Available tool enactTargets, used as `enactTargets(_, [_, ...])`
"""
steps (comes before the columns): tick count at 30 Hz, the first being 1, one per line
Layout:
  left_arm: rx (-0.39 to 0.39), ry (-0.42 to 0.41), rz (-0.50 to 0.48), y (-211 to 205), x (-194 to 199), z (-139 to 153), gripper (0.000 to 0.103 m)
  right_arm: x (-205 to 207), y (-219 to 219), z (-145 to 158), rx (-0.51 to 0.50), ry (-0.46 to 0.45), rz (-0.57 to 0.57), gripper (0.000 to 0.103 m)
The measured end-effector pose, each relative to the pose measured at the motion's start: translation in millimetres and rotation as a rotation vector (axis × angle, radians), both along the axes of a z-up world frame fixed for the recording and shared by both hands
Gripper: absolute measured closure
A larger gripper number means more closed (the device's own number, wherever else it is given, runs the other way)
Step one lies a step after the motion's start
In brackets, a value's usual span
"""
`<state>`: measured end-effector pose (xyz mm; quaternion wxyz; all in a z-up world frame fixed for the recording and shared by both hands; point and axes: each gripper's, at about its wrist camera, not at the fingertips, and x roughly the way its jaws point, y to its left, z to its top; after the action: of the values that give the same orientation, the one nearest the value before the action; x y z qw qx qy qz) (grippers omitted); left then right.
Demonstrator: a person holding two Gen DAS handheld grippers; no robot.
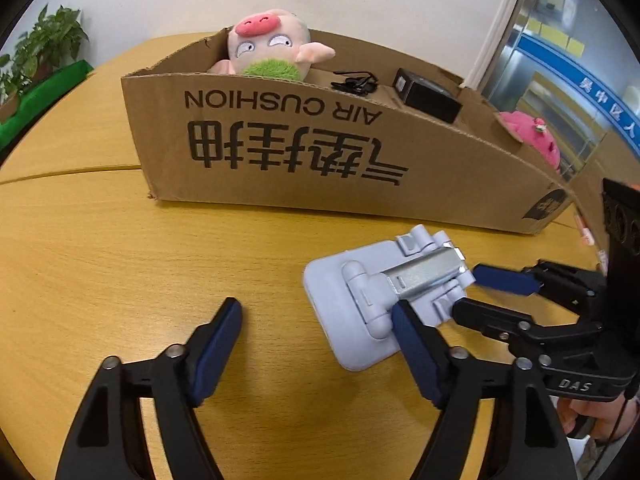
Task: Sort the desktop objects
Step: 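Close the left gripper on the phone stand while the right gripper clamps its other side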
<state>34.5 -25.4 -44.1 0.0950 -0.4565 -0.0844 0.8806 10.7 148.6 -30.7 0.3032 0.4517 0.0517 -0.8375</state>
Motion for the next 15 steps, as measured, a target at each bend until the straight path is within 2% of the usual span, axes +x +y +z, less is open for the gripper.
enactTargets(1, [0.013,0.001,-0.017,0,0,0,0.034,1,-1,0,-0.002,-0.006,0.011,0.065])
enactTargets(2, [0.03,0.001,-0.031,1,0,1,0.045,3,-3,0,0.0,-0.005,0.017,0.072])
enactTargets(3, [0.066,-0.007,-0.045,0,-1,0,0.061,8,-6,1,0.017,-0.003,0.032,0.077])
enactTargets(4, [0.109,-0.025,-0.053,-1,-1,-1,0.064,11,-8,2,0.035,0.001,0.039,0.081])
enactTargets(8, [0.106,-0.017,-0.067,1,1,1,0.064,24,-3,5,0.014,-0.012,0.039,0.083])
enactTargets(9, [0.109,-0.017,-0.068,1,1,1,0.064,25,0,5,0.009,-0.012,0.024,0.081])
enactTargets(10, [0.112,-0.017,-0.068,1,0,1,0.064,25,4,6,0.003,-0.013,0.007,0.071])
enactTargets(11, [0.113,-0.016,-0.069,1,0,1,0.064,23,9,6,-0.01,-0.016,-0.015,0.053])
enactTargets(12, [0.112,-0.015,-0.072,1,-1,1,0.064,19,13,6,-0.026,-0.023,-0.036,0.046])
enactTargets(13, [0.111,-0.014,-0.075,1,-1,1,0.064,16,15,6,-0.037,-0.031,-0.051,0.042])
enactTargets(15, [0.109,-0.014,-0.081,1,-3,1,0.064,11,15,6,-0.042,-0.039,-0.062,0.042])
